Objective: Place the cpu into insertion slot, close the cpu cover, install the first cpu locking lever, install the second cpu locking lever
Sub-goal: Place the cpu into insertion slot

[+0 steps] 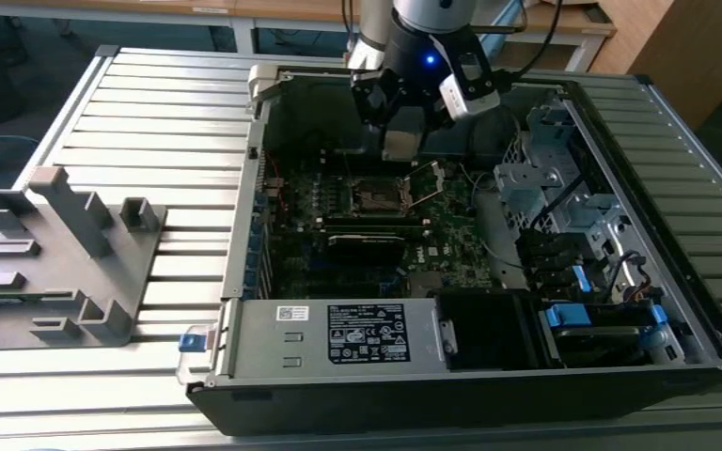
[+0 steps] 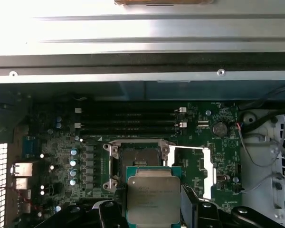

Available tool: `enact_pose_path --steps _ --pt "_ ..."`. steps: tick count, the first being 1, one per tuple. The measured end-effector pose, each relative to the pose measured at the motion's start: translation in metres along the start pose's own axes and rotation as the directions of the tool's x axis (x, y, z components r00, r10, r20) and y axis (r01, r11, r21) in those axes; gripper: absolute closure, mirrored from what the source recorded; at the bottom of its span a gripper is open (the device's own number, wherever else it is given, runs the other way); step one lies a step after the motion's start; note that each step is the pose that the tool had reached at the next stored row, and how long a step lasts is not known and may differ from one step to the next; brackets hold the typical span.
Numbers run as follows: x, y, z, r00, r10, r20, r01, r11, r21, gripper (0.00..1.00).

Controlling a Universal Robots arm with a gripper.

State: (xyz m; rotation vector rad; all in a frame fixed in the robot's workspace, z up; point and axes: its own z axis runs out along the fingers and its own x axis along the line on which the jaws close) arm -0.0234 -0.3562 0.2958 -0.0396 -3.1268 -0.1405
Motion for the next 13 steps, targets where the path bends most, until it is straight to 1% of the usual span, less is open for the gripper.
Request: enact_pose_path --steps 7,10,13 --pt "0.0010 -0.0011 0.0119 1.0000 0.000 0.0040 0.000 1.0000 -0.0001 0.46" --pt "0.0019 -0.0014 0.0146 1.0000 0.000 0.0052 0.000 1.0000 -0.0001 0.46" --pt "0.0049 -0.0016 0.0166 1.0000 -0.001 0.0075 0.001 1.0000 -0.0002 0.46"
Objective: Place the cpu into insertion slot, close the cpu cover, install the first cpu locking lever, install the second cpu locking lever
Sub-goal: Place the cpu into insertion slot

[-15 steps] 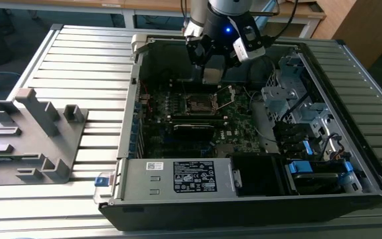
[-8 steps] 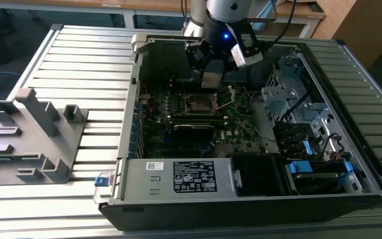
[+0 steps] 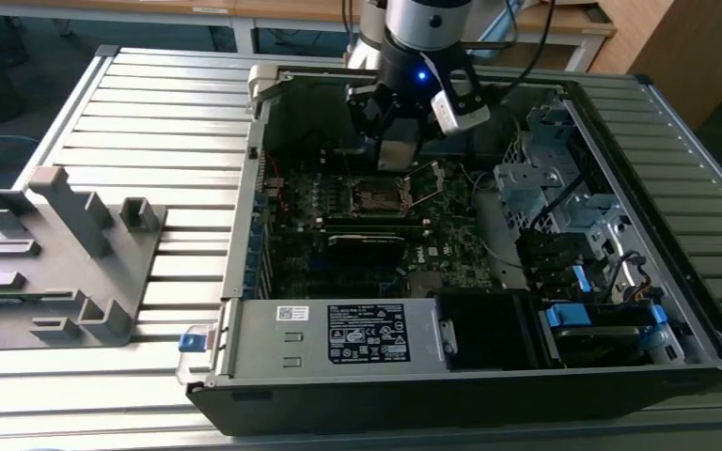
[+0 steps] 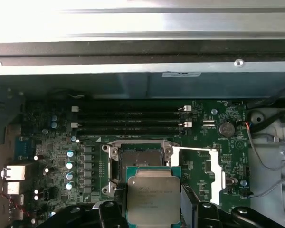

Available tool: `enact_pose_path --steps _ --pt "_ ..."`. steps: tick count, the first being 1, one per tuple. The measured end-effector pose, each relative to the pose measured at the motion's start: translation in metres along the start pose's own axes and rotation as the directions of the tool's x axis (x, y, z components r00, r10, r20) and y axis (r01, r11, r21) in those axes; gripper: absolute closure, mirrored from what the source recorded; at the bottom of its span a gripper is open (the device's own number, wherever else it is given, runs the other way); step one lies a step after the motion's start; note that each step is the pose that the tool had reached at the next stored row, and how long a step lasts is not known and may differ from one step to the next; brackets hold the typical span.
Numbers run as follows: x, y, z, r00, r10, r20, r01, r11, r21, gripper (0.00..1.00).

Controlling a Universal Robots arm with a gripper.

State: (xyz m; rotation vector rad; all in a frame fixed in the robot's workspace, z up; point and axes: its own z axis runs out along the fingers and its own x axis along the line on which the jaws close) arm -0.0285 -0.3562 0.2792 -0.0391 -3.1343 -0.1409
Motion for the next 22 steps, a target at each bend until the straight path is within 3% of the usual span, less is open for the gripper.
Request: enact_pose_path --steps 7,15,22 --pt "0.0040 -0.0005 0.0045 1.0000 0.000 0.0030 0.000 1.0000 -0.0001 0.46" --pt "0.0072 -0.0016 0.0162 1.0000 -0.001 0.0068 0.001 1.0000 -0.0003 0.46" --pt "0.0076 -0.0017 0.0169 1.0000 -0.001 0.0072 0.001 1.0000 -0.0002 0.46"
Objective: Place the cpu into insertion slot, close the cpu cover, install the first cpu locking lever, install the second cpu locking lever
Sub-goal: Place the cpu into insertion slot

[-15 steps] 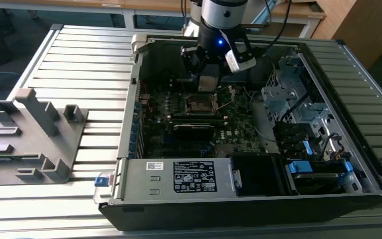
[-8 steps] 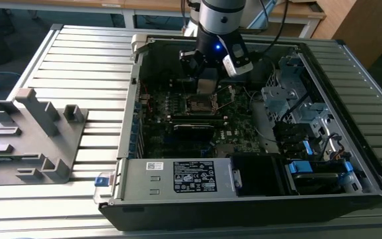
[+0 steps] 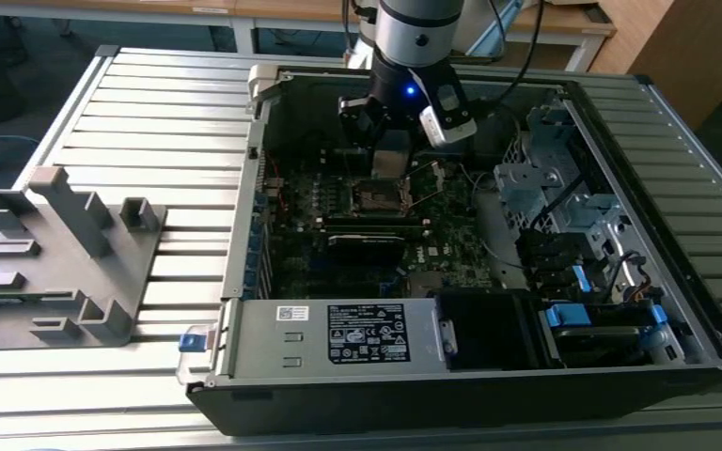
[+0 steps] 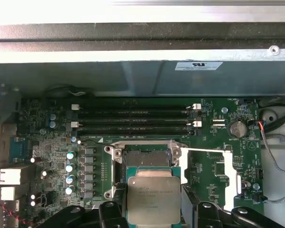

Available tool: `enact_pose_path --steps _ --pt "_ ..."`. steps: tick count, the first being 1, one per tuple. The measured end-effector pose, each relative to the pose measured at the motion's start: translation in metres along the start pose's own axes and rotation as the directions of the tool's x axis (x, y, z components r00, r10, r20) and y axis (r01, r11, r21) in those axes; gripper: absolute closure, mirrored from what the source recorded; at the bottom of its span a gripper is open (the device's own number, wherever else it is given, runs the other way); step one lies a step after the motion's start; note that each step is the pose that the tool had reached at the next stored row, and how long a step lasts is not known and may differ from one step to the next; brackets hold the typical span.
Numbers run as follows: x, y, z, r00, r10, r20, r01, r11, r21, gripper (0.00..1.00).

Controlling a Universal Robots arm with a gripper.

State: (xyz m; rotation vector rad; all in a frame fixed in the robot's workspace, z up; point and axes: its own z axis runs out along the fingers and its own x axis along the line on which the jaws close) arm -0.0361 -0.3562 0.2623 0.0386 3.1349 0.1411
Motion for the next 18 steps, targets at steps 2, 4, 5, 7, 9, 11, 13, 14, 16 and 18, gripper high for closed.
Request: enact_pose_path --steps 2,4,5,7,9,11,13,14,16,18 --pt "0.0000 0.0000 0.0006 1.0000 0.000 0.0003 0.000 1.0000 -0.0004 0.46" --pt "0.0004 -0.0002 0.0020 1.0000 0.000 0.0007 0.000 1.0000 0.0000 0.46" --pt "0.0006 -0.0003 0.0031 1.0000 0.000 0.0011 0.000 1.0000 0.0000 0.46" --pt "0.0009 -0.0005 0.0054 1.0000 0.000 0.0018 0.000 1.0000 -0.0001 0.46" --pt "0.0014 -0.0008 0.0081 1.0000 0.000 0.0024 0.000 1.0000 0.0000 0.46" --pt "0.0019 -0.0009 0.0099 1.0000 0.000 0.0025 0.000 1.0000 0.0004 0.46" --pt "0.0025 -0.0012 0.0120 1.0000 0.000 0.0025 0.000 1.0000 0.0014 0.46" --pt "0.0026 -0.0013 0.0129 1.0000 0.000 0.0024 0.000 1.0000 0.0022 0.46" --pt "0.0028 -0.0014 0.0142 1.0000 -0.001 0.0025 0.001 1.0000 0.0034 0.46" --pt "0.0032 -0.0015 0.0160 1.0000 0.000 0.0025 0.000 1.0000 0.0040 0.46"
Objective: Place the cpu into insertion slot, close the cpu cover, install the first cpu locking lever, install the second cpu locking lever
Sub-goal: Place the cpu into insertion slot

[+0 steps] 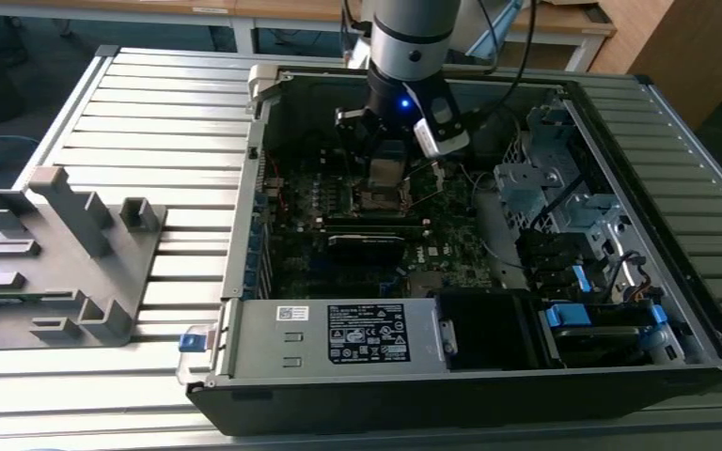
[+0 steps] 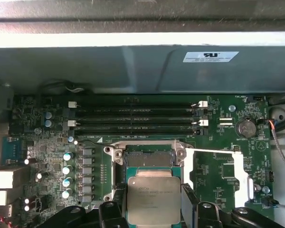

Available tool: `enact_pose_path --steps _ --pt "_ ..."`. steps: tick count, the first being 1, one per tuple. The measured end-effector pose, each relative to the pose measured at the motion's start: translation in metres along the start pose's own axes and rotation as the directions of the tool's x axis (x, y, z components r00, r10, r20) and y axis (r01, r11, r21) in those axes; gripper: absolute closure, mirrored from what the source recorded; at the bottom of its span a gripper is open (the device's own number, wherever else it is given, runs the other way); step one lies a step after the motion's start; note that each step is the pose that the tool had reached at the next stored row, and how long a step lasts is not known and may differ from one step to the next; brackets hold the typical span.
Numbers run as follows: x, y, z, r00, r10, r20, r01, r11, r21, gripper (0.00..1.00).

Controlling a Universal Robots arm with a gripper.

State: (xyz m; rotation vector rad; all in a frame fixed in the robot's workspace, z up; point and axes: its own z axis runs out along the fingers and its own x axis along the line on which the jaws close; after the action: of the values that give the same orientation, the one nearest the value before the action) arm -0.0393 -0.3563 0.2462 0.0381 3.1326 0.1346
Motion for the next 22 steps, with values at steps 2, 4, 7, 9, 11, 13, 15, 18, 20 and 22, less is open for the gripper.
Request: enact_pose_path --steps 2,4,7,9,11,13,15,18,20,22 --pt "0.0005 -0.0002 0.0019 1.0000 0.000 0.0001 0.000 1.0000 0.0018 0.46" --pt "0.0008 -0.0003 0.0027 1.0000 0.000 0.0000 0.000 1.0000 0.0032 0.46" --pt "0.0013 -0.0002 0.0028 1.0000 0.000 0.0002 0.000 1.0000 0.0032 0.46" --pt "0.0025 0.0001 0.0030 1.0000 0.000 0.0009 0.000 1.0000 0.0029 0.46" --pt "0.0038 0.0003 0.0032 1.0000 0.000 0.0015 0.000 1.0000 0.0029 0.46" --pt "0.0044 0.0007 0.0039 1.0000 0.000 0.0018 0.000 1.0000 0.0031 0.46" --pt "0.0045 0.0023 0.0046 1.0000 0.000 0.0019 0.000 1.0000 0.0029 0.46" --pt "0.0047 0.0049 0.0055 1.0000 0.000 0.0018 0.000 1.0000 0.0031 0.46" --pt "0.0047 0.0060 0.0063 1.0000 0.000 0.0018 0.000 1.0000 0.0030 0.46" --pt "0.0047 0.0065 0.0075 1.0000 0.000 0.0018 0.000 1.0000 0.0029 0.46"
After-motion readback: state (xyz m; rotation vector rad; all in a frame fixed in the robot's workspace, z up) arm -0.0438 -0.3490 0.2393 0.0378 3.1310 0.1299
